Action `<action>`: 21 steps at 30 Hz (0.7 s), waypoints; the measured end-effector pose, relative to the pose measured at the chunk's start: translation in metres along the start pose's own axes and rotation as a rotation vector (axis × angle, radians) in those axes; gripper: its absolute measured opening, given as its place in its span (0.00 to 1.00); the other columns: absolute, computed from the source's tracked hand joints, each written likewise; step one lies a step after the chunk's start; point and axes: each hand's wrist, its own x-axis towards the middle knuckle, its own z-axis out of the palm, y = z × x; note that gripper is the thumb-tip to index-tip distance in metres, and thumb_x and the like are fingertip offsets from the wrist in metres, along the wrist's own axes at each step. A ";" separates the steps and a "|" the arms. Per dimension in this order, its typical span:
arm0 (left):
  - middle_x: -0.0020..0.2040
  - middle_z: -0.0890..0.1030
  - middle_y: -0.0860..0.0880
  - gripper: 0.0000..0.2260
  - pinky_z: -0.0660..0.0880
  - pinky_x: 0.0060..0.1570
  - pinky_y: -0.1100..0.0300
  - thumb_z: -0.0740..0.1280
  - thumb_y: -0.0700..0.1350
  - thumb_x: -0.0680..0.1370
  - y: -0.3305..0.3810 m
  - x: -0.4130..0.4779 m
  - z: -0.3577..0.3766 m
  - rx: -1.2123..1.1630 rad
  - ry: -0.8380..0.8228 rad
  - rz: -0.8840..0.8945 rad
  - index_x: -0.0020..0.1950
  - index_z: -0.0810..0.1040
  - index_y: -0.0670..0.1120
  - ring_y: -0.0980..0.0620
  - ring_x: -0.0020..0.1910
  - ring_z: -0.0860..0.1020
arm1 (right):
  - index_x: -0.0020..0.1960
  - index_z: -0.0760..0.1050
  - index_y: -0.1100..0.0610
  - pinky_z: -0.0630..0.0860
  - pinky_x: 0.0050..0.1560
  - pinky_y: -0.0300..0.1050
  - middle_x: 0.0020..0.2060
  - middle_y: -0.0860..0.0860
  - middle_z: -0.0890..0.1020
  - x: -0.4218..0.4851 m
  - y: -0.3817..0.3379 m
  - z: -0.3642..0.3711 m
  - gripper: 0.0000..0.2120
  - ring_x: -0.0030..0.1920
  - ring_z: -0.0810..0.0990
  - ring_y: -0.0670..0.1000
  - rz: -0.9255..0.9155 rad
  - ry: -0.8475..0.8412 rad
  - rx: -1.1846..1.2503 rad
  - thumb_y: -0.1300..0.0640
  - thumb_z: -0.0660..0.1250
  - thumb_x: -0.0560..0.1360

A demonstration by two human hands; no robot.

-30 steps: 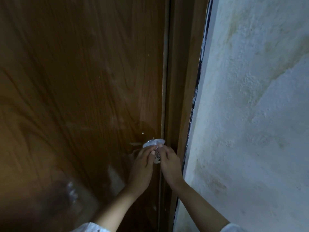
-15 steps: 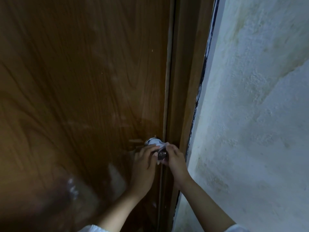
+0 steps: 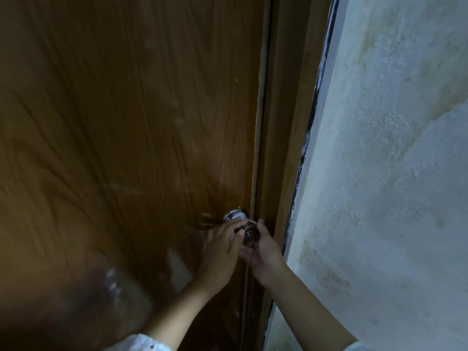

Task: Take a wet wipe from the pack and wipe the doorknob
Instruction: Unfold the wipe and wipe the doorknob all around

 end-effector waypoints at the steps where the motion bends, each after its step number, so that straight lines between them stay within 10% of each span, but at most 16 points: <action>1: 0.65 0.70 0.58 0.14 0.58 0.61 0.61 0.54 0.49 0.80 -0.001 -0.001 -0.001 0.008 0.005 -0.001 0.64 0.69 0.59 0.62 0.62 0.61 | 0.57 0.75 0.56 0.78 0.55 0.49 0.52 0.57 0.82 0.001 0.002 0.001 0.16 0.53 0.81 0.54 -0.112 0.056 -0.145 0.46 0.57 0.79; 8: 0.59 0.68 0.66 0.14 0.62 0.61 0.61 0.55 0.50 0.80 -0.009 -0.008 0.001 -0.092 0.076 0.023 0.61 0.64 0.67 0.64 0.62 0.63 | 0.46 0.81 0.57 0.73 0.46 0.24 0.45 0.43 0.76 -0.011 0.007 -0.012 0.04 0.48 0.77 0.43 -0.896 0.201 -0.853 0.62 0.67 0.74; 21: 0.53 0.73 0.59 0.10 0.67 0.55 0.66 0.59 0.46 0.79 -0.008 -0.012 0.006 0.005 0.153 0.105 0.55 0.74 0.59 0.64 0.56 0.69 | 0.49 0.80 0.57 0.73 0.43 0.23 0.42 0.46 0.82 -0.013 0.014 -0.018 0.06 0.44 0.80 0.39 -0.841 0.125 -0.943 0.63 0.67 0.74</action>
